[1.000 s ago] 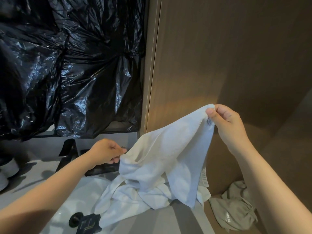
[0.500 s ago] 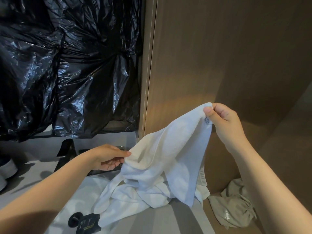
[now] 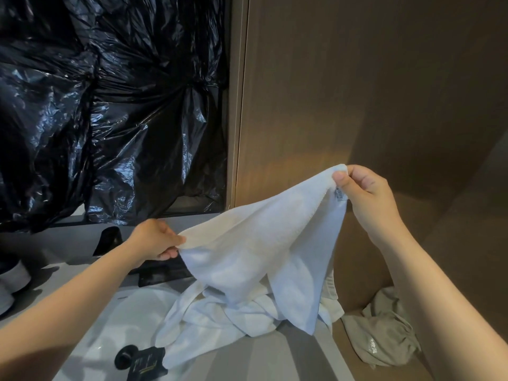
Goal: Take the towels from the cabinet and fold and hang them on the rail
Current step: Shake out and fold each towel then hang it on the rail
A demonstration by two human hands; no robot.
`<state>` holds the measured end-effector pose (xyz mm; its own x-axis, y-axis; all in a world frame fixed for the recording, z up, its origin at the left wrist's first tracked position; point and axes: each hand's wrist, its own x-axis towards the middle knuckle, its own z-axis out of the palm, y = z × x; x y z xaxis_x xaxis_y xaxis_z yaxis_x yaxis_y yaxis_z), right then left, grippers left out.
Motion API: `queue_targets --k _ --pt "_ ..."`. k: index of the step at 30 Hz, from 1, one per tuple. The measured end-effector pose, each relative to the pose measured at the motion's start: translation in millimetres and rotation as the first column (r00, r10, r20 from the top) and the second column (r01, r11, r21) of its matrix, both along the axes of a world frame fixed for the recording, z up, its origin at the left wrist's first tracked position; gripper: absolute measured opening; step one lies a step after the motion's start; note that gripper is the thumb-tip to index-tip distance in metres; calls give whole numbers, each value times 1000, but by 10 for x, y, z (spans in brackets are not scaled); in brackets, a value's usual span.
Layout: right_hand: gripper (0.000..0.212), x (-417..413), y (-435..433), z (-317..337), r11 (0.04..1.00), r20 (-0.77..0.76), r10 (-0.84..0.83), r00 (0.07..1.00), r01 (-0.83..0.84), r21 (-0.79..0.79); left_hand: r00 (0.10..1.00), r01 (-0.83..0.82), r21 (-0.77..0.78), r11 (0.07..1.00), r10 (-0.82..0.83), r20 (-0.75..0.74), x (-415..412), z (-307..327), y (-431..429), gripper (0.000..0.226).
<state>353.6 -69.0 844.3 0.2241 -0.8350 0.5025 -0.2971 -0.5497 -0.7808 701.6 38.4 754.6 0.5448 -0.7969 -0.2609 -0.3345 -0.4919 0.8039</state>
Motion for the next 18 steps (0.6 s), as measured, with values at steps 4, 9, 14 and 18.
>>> queue_targets --k 4,9,14,18 --pt "26 35 -2 4 1000 0 10 1000 -10 4 985 163 -58 985 -166 -51 46 -135 33 24" --pt "27 46 -24 20 1000 -8 9 1000 -9 3 903 429 -52 902 -427 48 115 -151 117 24" --pt "28 36 -44 15 1000 -10 6 1000 -6 -9 897 415 -170 894 -371 241 72 -123 168 21" --pt "27 22 -70 12 1000 -13 0 1000 0 -7 855 465 -185 866 -386 346 57 -108 207 25"
